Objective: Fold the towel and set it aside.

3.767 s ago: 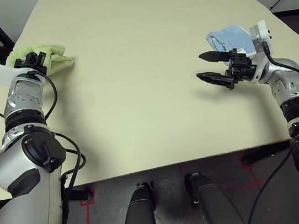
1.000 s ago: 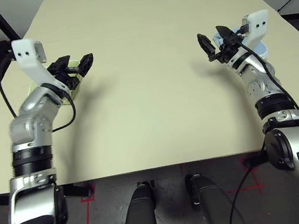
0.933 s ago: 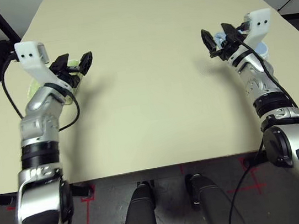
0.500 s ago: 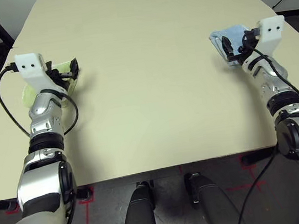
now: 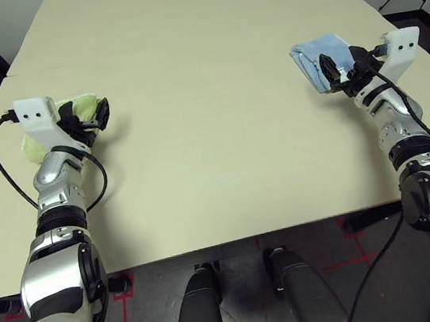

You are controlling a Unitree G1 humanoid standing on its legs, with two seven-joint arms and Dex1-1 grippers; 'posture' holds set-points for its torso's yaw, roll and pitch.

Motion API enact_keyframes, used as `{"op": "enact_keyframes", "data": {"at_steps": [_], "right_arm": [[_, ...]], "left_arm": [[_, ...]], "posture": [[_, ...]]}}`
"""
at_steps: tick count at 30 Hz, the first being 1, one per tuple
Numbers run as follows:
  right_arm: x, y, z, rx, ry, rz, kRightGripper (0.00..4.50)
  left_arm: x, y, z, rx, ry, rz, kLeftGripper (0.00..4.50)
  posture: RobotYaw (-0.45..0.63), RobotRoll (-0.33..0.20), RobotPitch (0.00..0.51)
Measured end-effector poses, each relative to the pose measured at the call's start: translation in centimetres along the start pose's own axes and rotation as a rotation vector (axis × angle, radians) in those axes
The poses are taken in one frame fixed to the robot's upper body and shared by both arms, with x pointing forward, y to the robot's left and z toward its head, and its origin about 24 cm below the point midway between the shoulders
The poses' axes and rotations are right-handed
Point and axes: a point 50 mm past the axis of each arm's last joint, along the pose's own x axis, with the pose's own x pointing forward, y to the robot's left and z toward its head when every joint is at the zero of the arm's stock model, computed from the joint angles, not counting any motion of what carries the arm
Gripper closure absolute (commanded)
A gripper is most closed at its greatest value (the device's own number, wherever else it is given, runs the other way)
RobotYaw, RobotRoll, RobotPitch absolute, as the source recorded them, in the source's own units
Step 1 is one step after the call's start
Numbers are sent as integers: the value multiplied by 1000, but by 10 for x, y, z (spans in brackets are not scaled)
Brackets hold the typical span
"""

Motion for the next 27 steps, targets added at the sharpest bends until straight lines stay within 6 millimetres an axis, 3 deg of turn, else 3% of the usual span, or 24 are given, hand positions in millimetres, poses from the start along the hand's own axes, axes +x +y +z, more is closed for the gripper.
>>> {"op": "enact_keyframes", "data": {"at_steps": [7, 27], "right_arm": [[0, -2, -1, -2, 3, -57, 0], [2, 7, -5, -14, 22, -13, 0]], "left_arm": [[-1, 7, 3, 17, -29, 89, 18], [-10, 6, -7, 33, 2, -12, 18]], "posture": [[-35, 0, 128], [-34, 0, 127]]}}
